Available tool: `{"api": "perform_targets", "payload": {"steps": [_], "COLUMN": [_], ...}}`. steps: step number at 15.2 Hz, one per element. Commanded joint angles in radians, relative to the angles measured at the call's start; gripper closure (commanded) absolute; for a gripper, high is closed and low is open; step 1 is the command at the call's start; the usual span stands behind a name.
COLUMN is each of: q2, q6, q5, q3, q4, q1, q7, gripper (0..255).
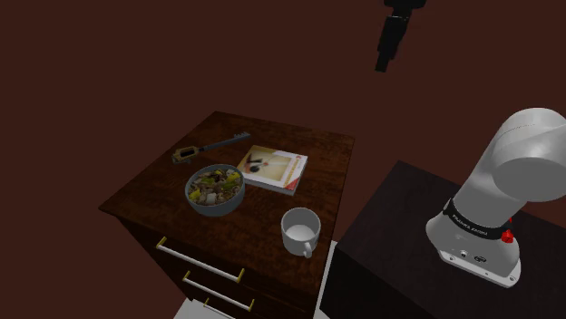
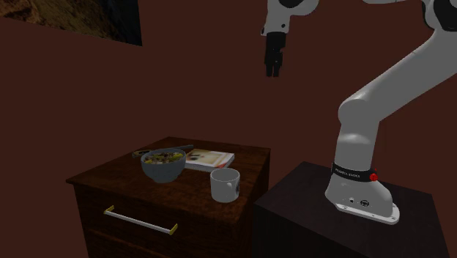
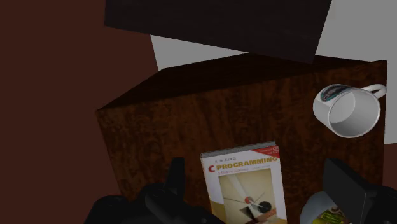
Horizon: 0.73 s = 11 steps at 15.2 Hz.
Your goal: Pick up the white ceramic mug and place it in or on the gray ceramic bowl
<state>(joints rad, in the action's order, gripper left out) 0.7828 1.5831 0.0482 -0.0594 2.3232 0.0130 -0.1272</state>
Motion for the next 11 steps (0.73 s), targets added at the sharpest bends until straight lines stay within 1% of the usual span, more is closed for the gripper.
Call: {"api": "perform_targets", "payload": {"steps": [1, 6, 11], "q2": [0.0, 0.014, -0.011], "q6": [0.0, 0.14, 0.293], "q5": [0.0, 0.055, 0.115], "q3": [0.0, -0.069, -0.148], "q4": [0.0, 0.145, 0.261], "q1": [0.0, 0.027, 0.059], "q7": [0.0, 0.069, 0.138], "gripper": [0, 0, 0]}}
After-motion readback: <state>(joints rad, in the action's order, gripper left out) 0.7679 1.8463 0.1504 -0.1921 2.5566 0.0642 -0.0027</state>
